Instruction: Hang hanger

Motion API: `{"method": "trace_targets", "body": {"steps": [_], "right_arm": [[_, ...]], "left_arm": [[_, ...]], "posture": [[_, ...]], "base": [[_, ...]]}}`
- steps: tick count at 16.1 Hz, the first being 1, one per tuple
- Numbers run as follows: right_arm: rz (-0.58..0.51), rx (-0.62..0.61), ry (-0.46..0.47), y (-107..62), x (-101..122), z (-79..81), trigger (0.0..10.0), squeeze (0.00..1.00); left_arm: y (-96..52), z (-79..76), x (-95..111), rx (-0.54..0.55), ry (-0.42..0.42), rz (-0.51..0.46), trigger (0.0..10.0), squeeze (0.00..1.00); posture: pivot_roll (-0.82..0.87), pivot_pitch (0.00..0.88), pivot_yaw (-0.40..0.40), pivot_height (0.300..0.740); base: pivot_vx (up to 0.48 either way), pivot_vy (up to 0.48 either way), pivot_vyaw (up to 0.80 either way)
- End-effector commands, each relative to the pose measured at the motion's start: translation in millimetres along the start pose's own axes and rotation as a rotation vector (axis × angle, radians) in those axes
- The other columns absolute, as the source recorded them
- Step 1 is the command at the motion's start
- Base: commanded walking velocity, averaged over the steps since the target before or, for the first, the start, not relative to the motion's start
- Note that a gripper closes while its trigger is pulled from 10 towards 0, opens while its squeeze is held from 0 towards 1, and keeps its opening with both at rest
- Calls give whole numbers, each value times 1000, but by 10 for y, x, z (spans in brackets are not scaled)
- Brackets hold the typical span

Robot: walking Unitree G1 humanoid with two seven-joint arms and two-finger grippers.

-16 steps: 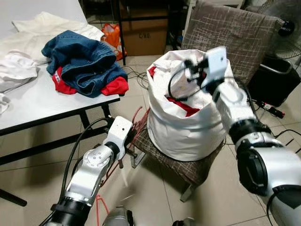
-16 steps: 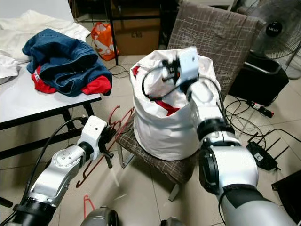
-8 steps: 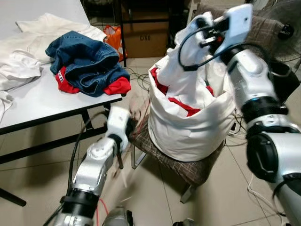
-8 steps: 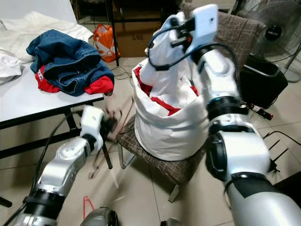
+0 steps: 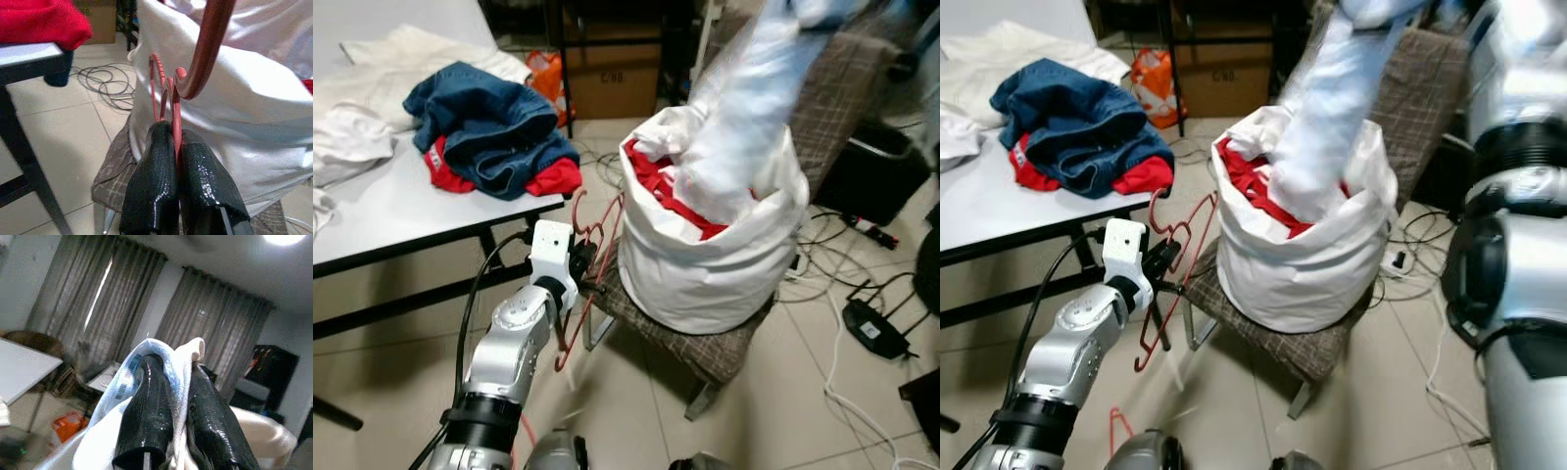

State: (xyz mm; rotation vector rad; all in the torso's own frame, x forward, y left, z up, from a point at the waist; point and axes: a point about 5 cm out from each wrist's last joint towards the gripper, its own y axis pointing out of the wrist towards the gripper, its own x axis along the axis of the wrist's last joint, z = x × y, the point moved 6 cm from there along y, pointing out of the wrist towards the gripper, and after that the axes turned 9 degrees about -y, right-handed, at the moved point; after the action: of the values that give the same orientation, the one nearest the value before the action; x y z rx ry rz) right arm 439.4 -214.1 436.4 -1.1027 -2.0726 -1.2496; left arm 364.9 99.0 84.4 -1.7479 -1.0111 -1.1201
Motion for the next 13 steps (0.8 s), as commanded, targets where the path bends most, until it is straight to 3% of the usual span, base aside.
{"method": "trace_targets", "body": {"steps": [1, 4, 6, 7, 8, 10, 13], "right_arm": [[5, -8, -54, 29, 112, -123, 0, 0], [-59, -80, -138, 39, 509, -487, 0, 0], [-67, -100, -135, 16, 531, -554, 0, 0], [-38, -106, -105, -33, 369, -548, 0, 0], [9, -113, -4, -117, 77, -494, 0, 0], [46, -120, 85, -177, -138, -421, 0, 0], [177, -84, 144, -434, -799, -2, 0, 0]], "left_arm": [[44, -76, 51, -28, 10, -13, 10000, 0], [54, -87, 39, -31, 10, -15, 10000, 0], [45, -86, 26, -31, 9, -15, 10000, 0], [35, -66, 22, -24, 7, -15, 10000, 0], [20, -28, 26, -9, 8, -19, 10000, 0], [12, 7, 31, 10, 1, -24, 10000, 0], [-11, 53, 75, 30, -19, -43, 10000, 0]], "posture": [[-4, 0, -20, 716], [-5, 0, -27, 716], [-2, 0, -32, 716], [4, 0, -34, 716], [12, 0, -39, 716], [16, 0, -38, 716], [20, 0, -27, 716]], "base": [[0, 0, 0], [0, 0, 0], [0, 0, 0], [0, 0, 0], [0, 0, 0], [0, 0, 0], [0, 0, 0]]}}
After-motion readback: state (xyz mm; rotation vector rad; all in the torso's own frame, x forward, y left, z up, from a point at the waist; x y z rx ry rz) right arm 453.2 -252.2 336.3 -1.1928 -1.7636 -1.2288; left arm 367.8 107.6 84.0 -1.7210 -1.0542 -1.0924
